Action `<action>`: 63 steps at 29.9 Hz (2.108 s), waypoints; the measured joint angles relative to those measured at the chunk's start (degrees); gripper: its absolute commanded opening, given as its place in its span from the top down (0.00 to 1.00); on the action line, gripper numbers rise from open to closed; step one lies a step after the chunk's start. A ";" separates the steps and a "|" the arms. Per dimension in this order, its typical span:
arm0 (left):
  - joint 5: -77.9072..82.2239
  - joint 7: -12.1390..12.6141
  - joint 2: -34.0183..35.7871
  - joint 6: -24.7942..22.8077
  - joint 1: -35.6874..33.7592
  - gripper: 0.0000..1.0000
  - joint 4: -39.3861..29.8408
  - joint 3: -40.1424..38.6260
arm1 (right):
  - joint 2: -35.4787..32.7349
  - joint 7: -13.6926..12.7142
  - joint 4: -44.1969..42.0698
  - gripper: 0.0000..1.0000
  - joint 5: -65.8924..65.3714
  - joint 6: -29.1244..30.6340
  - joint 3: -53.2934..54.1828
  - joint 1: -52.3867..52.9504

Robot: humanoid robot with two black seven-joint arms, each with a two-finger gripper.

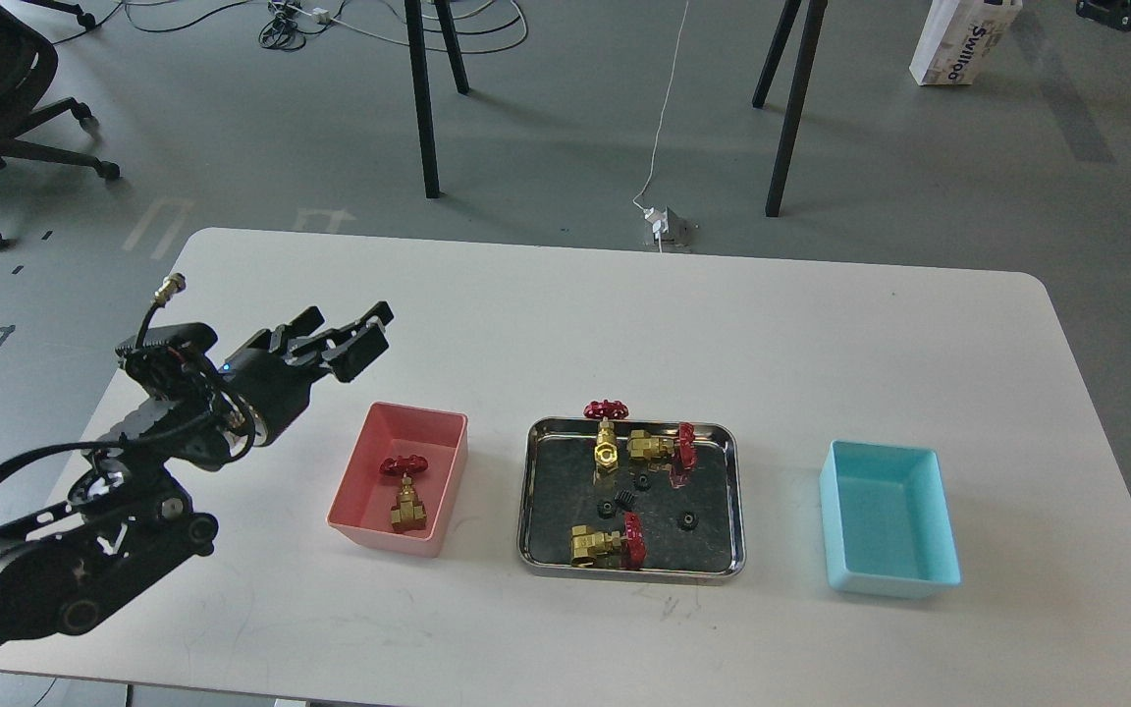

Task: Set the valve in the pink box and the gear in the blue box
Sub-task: 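Open the left gripper to drop the valve, then withdraw the arm, then move the right gripper down to the brass gear in the tray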

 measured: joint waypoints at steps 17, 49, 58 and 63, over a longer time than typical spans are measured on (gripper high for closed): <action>-38.10 -3.47 -9.80 -20.75 -52.54 0.01 49.75 -1.91 | -6.11 0.20 43.73 0.01 -41.46 15.03 -25.13 -7.05; -38.20 -3.76 -8.65 -17.57 -54.33 0.01 50.49 -1.72 | 21.30 2.28 26.60 0.11 -75.17 15.02 -33.68 -21.69; -38.20 -3.76 -8.49 -17.55 -54.35 0.01 50.49 -1.74 | 23.10 5.02 23.74 0.15 -78.60 15.02 -33.84 -22.62; -38.20 -3.76 -8.45 -17.55 -54.35 0.01 50.49 -1.74 | 23.18 5.34 22.97 0.16 -79.13 15.02 -34.25 -22.70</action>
